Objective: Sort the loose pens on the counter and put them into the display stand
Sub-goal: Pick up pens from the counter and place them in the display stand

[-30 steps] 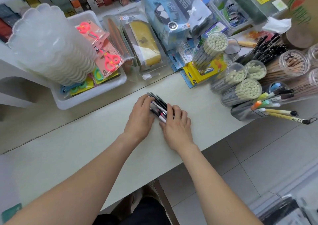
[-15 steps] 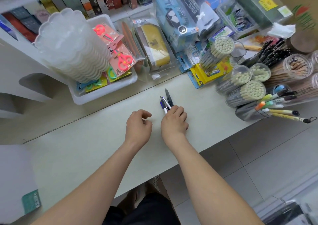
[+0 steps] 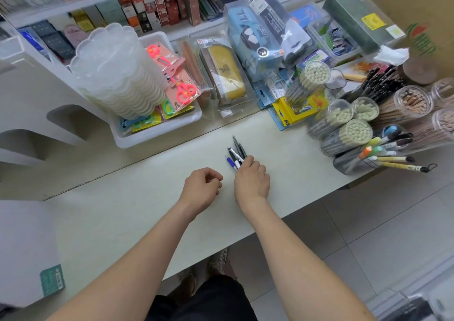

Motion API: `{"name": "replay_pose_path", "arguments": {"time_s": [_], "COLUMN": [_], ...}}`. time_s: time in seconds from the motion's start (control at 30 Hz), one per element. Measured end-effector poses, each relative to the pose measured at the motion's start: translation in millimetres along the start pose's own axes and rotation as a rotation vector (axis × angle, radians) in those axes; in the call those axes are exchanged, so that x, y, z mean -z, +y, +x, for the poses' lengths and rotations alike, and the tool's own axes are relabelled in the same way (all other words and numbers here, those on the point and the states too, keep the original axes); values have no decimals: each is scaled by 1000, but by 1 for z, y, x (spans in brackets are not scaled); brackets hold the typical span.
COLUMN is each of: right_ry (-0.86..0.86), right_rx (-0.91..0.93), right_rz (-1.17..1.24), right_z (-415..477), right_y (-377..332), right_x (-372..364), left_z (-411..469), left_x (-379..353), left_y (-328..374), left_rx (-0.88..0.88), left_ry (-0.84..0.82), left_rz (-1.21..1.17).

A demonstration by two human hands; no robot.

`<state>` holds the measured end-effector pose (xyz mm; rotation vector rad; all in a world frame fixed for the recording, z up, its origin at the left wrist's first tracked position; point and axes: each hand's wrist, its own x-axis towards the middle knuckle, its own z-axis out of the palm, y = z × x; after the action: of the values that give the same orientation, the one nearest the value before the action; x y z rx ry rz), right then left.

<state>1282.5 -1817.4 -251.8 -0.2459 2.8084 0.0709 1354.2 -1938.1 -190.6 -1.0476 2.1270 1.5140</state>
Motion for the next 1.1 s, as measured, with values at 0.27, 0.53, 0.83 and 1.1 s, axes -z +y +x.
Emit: {"name": "replay_pose_path", "arguments": {"time_s": [0.27,0.53,0.83,1.1], "right_ry": [-176,-505,-618,-722], "right_rx": [113,346,300,328], "right_rz": [296,1163,1131,1037], "right_z": [-5,-60,-84,-91], "right_y": [14,-2,-28,-39], "right_x": [20,104,132,162], "left_z": [-12,-27,-61,-86], "left_x": [3,19,47,69], "left_y": [4,34,29,31], "left_rx": [61,153,163,16], "left_ry": [-56,-289,-222,-229], "left_rz": [-111,-703,-826,-837]}}
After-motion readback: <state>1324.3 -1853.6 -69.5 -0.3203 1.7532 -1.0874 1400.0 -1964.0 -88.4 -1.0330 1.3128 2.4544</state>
